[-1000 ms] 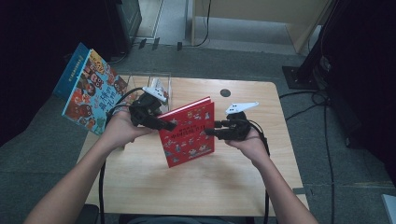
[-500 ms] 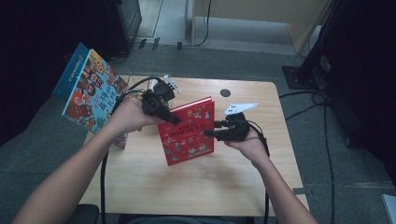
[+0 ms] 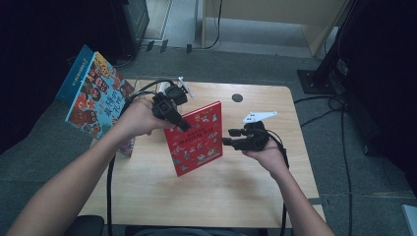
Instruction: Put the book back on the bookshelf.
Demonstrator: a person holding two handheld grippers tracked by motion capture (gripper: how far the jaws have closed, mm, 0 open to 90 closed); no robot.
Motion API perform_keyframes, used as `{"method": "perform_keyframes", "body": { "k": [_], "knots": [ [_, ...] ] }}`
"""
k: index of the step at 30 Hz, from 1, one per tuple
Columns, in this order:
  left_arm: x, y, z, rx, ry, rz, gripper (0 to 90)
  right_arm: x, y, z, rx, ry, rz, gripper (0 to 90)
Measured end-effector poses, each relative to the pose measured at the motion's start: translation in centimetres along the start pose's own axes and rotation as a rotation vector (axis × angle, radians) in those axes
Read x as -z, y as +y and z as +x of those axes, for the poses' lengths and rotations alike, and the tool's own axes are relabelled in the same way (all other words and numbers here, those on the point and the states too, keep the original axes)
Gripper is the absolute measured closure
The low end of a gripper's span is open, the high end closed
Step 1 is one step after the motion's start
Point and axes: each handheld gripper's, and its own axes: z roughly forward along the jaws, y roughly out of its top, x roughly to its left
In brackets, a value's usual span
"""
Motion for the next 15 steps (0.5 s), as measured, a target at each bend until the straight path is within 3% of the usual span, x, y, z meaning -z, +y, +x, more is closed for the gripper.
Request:
{"method": "perform_keyframes", "body": {
  "k": [4,12,15],
  "knots": [
    [0.7,-0.5,0.2,0.034,-0.013,-0.027,80.1,0.1,-1.3,-0.5,-0.008,-0.038,0.011,48.1],
    [2.6,-2.6,1.3,0.102,-0.008,-0.076,80.3,-1.6,-3.2,-0.6,0.058,-0.120,0.079,47.3],
    [3.5,-3.8,1.7,0.117,-0.009,-0.110,80.2,-2.3,-3.9,-0.8,0.046,-0.126,0.092,47.3]
  ]
}}
